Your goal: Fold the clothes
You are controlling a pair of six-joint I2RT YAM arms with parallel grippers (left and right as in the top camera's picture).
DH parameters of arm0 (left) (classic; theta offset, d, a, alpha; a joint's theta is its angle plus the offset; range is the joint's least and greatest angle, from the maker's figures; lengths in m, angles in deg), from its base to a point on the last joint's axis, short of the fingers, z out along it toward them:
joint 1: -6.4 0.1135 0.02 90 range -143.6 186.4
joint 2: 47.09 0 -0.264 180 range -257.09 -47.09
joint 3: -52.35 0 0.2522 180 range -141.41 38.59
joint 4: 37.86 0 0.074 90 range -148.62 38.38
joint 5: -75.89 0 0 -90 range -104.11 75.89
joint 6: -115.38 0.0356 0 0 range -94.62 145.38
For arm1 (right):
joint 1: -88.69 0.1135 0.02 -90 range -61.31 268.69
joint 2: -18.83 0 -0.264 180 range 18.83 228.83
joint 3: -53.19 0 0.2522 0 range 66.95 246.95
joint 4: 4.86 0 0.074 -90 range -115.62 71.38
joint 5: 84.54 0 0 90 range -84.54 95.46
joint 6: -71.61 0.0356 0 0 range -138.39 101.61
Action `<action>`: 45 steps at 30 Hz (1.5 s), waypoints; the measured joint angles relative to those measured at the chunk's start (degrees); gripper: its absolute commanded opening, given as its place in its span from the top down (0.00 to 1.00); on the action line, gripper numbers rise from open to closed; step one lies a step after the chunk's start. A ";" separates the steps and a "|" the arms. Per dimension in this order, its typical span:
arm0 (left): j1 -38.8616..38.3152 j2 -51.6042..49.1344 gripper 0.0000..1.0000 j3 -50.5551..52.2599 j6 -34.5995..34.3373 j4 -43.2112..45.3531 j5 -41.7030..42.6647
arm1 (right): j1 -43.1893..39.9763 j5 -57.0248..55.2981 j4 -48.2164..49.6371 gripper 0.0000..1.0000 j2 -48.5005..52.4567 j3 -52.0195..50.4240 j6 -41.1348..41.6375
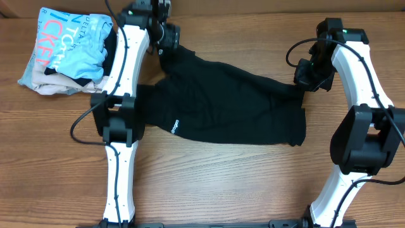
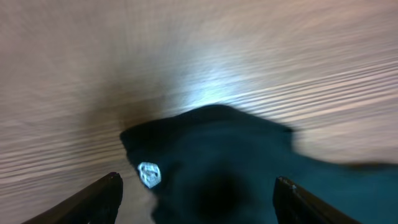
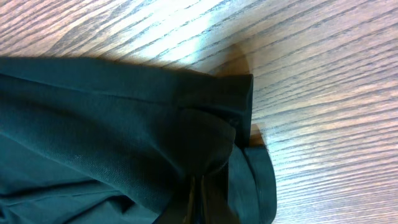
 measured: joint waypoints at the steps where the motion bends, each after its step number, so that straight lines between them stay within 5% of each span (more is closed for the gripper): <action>1: 0.09 -1.95 0.21 0.00 0.02 0.48 -0.07 | 0.00 -0.02 -0.04 0.96 0.00 0.00 -0.02; 9: 0.96 -6.62 0.27 -0.02 0.35 3.10 -0.50 | 0.00 -0.02 0.09 0.96 -0.02 0.00 -0.04; 19: 0.94 -6.71 0.96 -0.02 0.96 4.87 -0.59 | 0.00 0.00 0.61 0.96 -0.04 0.00 0.00; 25: 0.72 -6.99 0.96 -3.32 0.63 0.68 -1.31 | -0.02 -0.02 1.20 0.96 -0.07 -0.02 0.00; 36: 0.68 -7.02 0.96 -26.77 -0.31 -20.90 -2.62 | 0.00 0.09 0.24 0.96 -1.60 0.00 0.00; 45: 0.68 -7.02 0.96 -29.79 -0.44 -36.63 -3.06 | 0.00 0.39 -2.69 0.96 -5.75 -1.01 0.00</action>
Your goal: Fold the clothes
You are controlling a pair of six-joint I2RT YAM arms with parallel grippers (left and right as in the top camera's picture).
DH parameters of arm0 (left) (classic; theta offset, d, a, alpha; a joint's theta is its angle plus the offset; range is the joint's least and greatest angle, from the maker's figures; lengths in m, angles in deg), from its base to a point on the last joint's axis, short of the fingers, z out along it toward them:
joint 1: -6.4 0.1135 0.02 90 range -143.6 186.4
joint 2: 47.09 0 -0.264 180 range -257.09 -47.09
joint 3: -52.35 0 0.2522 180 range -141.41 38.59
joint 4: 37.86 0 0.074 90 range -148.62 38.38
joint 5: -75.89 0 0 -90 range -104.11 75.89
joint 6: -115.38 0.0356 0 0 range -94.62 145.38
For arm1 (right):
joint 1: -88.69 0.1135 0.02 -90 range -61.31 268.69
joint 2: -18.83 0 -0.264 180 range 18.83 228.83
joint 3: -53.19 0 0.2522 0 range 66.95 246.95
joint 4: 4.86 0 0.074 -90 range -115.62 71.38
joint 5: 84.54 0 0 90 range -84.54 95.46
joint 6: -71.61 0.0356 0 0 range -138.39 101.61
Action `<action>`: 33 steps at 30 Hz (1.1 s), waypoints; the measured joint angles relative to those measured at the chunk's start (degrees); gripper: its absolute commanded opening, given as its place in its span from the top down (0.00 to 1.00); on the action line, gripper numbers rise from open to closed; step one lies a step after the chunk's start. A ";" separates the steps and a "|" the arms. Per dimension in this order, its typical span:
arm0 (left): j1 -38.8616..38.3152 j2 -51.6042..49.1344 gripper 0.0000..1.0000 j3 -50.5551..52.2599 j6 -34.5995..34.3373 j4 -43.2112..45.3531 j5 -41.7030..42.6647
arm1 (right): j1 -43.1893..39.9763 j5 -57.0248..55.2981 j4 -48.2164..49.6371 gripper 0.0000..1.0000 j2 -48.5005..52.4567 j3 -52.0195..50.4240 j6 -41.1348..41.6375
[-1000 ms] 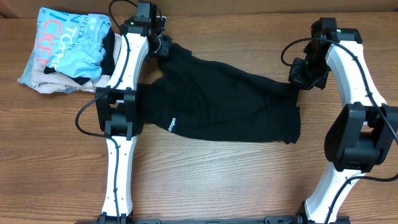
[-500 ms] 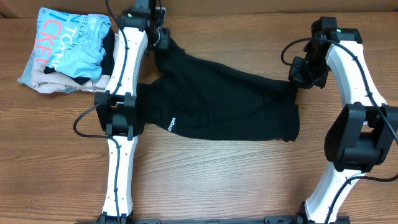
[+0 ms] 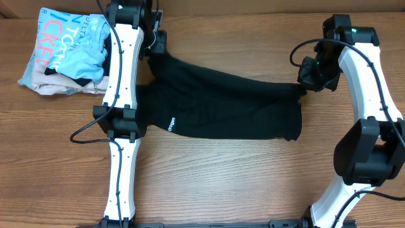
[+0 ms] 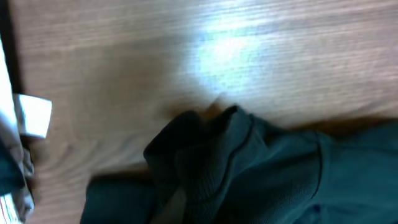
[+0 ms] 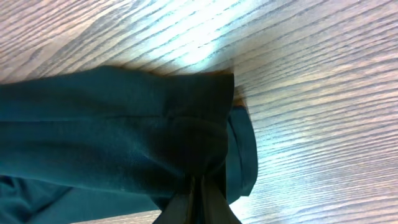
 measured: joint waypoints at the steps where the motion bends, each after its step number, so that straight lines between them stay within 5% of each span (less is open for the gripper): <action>1: 0.00 0.00 0.96 0.00 0.00 -0.11 0.07 | 0.00 0.02 0.42 0.96 0.00 -0.72 0.00; 16: -1.29 0.74 0.96 2.78 0.04 -0.09 2.64 | 0.00 0.00 5.18 0.96 0.00 -8.72 0.00; 26: -1.51 16.33 0.96 33.64 0.11 -0.04 -4.33 | 0.00 1.09 6.25 0.96 0.00 -8.76 0.02; 27: -1.51 17.55 0.96 36.15 0.09 -0.13 -4.61 | -0.02 1.33 6.16 0.92 0.00 -8.76 0.00; 28: -1.51 18.40 0.91 38.07 0.11 -0.13 -4.79 | 0.00 1.55 5.81 0.75 0.00 -8.76 0.13; 33: -1.51 19.43 0.51 47.60 1.09 -0.04 -5.79 | 0.00 2.08 2.89 0.25 0.00 -8.79 -0.09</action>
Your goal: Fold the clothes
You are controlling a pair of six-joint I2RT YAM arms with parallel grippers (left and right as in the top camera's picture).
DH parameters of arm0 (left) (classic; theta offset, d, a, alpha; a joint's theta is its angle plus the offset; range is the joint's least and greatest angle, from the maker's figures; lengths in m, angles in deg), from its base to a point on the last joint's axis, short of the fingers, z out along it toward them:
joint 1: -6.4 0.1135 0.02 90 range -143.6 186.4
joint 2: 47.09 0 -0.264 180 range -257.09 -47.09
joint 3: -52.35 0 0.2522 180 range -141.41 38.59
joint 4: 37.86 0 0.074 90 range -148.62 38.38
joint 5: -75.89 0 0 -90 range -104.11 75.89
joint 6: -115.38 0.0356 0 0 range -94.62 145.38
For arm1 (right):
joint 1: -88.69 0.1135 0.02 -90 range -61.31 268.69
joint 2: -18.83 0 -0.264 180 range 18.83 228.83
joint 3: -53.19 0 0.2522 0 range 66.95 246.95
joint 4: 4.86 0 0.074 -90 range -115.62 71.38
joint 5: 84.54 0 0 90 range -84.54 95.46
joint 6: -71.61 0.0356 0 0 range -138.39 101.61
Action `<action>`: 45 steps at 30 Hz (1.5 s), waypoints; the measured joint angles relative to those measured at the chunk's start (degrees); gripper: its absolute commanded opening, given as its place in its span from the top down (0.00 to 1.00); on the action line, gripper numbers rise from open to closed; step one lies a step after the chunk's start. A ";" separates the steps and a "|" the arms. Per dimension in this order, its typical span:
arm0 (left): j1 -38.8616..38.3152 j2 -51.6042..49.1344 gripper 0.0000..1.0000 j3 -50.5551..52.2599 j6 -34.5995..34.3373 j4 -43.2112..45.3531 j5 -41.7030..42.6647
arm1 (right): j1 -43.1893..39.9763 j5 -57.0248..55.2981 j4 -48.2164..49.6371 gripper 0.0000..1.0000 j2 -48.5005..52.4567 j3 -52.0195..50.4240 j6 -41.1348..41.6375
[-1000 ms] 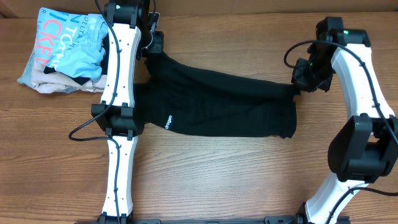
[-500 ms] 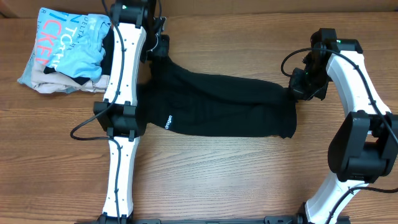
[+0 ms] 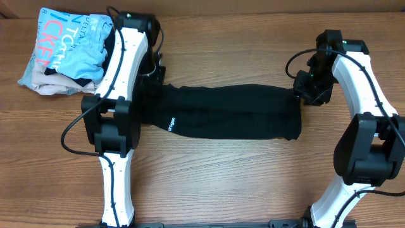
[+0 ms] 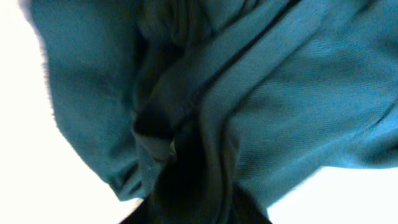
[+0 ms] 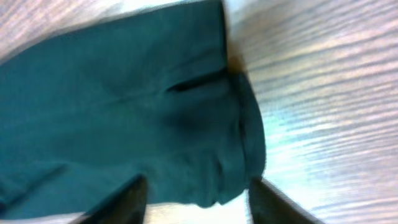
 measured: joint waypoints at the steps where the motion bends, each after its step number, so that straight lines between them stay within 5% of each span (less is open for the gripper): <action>1: 0.00 0.00 0.47 1.64 0.35 -0.15 -0.35 | -0.02 0.07 -0.22 0.20 0.00 0.00 -0.68; 11: 0.00 0.00 0.29 2.93 -0.04 -0.13 -4.52 | 0.00 0.11 4.66 0.00 0.00 -5.53 -2.23; 16: 0.24 0.02 0.27 -2.93 -2.64 -0.22 -5.95 | 0.00 0.11 10.43 0.00 0.00 -11.58 -2.73; 17: 0.46 0.13 0.17 -4.72 -2.99 -0.15 -6.05 | 0.00 0.13 11.45 0.00 0.00 -12.39 -2.71; 20: 0.83 1.18 0.15 -10.69 -4.92 0.02 -6.45 | 0.00 0.28 14.10 0.01 0.00 -14.21 -2.75; 23: 1.40 3.85 0.00 -15.72 -6.27 1.22 -6.69 | -0.02 1.09 16.61 0.11 0.00 -15.63 -2.73; 30: 1.99 12.74 0.00 -20.44 -7.30 5.57 -7.02 | -0.02 3.08 22.01 0.44 -0.46 -19.63 -3.02; 34: 1.99 14.38 0.00 -20.87 -7.30 5.75 -7.04 | -0.42 2.97 24.57 0.77 -1.44 -21.88 -3.41; 38: 1.99 14.19 0.00 -20.81 -7.30 5.46 -7.04 | -1.11 3.50 25.07 0.96 -1.57 -22.58 -3.10; 45: 1.99 14.19 0.00 -20.81 -7.30 5.49 -7.04 | -6.14 6.12 19.28 0.96 -1.57 -21.92 -1.84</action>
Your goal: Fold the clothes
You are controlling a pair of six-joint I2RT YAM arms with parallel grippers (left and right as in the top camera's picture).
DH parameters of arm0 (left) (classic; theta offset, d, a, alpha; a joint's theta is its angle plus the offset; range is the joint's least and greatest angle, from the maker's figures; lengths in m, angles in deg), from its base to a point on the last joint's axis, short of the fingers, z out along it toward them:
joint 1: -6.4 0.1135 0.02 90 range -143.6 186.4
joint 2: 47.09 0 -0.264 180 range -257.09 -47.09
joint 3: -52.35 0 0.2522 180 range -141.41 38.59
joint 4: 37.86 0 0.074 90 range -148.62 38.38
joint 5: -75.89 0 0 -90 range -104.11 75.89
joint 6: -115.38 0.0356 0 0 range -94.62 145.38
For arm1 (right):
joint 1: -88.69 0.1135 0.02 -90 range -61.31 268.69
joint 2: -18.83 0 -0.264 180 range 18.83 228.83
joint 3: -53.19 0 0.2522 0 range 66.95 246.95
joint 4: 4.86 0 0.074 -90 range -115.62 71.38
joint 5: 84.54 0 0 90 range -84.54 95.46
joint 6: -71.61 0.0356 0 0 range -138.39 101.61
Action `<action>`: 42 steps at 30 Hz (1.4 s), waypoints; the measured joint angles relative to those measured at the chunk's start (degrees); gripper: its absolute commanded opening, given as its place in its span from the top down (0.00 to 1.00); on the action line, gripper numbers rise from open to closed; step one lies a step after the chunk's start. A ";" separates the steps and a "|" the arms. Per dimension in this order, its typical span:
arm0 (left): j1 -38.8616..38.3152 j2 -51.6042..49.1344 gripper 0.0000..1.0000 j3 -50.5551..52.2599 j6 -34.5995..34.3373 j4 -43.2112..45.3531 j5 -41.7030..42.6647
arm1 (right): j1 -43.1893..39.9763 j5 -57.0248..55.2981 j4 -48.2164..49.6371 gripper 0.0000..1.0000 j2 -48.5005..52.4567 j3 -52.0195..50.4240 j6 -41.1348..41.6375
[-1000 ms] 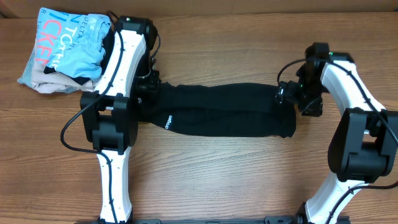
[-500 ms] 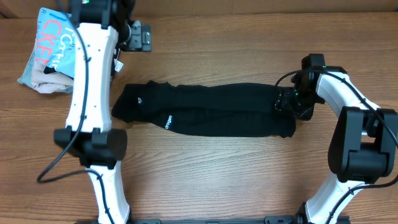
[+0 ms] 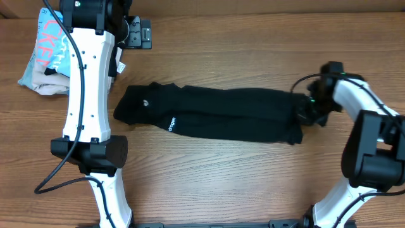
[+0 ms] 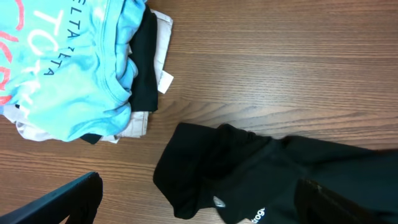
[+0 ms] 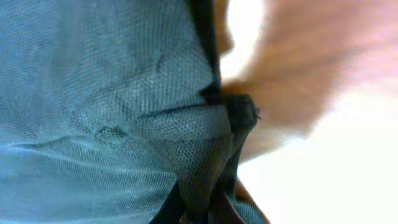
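The black garment [image 3: 215,117] lies as a long folded strip across the middle of the table, with a small white logo near its left end. It also shows in the left wrist view as a black garment [image 4: 261,174] with rumpled left end. My left gripper [image 3: 136,33] is open and raised near the back edge; its fingers [image 4: 68,199] are wide apart with nothing between them. My right gripper [image 3: 305,111] is low at the strip's right end, shut on a pinch of the black fabric [image 5: 199,186].
A pile of clothes [image 3: 44,60] with a light blue printed shirt [image 4: 68,81] on top sits at the back left corner, partly behind my left arm [image 3: 88,95]. Bare wooden table [image 3: 221,183] lies in front of the strip.
My left gripper has let go of the garment's left end and now is open, high near the back edge. My right gripper, open then, is shut on the right end, nearer the front.
The garment lay spread out, my right gripper shut on its back right corner and my left open over the back left corner. Then both held the back corners. Then the garment lay as a narrow strip. Now the left is off it and the right grips its end.
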 measured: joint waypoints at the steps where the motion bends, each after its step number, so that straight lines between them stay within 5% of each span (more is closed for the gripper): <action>1: 0.00 0.00 0.00 0.00 0.00 0.04 0.00 | -1.90 0.09 -2.14 0.96 0.00 0.57 0.04; 8: 0.00 0.00 0.00 0.00 0.00 0.04 0.00 | -12.63 2.82 -8.81 0.96 -0.94 7.02 -1.42; 14: 0.00 0.00 0.00 0.00 0.00 0.07 0.00 | -12.17 6.45 -15.28 0.96 -5.88 12.33 -5.81; 21: 0.00 0.00 0.00 0.00 0.00 0.35 0.00 | -1.09 7.82 -16.28 0.96 -9.44 14.25 -7.06; 30: 0.00 0.00 0.00 0.00 0.00 1.60 0.04 | 21.31 4.11 -5.70 0.96 -9.33 12.26 -0.57; 31: 0.00 0.00 0.00 0.00 0.00 1.62 0.04 | 23.80 3.78 -4.26 0.92 -9.14 11.78 0.74; 32: 0.00 0.00 0.00 0.00 0.00 1.62 0.04 | 25.66 3.61 -3.10 0.79 -8.92 11.47 1.90; 35: 0.00 0.00 0.00 0.00 0.00 1.64 0.04 | 31.41 3.26 0.90 0.22 -7.67 11.13 5.31; 42: 0.00 0.00 0.00 0.00 0.00 1.64 0.07 | 40.19 5.77 -1.84 0.02 -6.21 12.76 8.39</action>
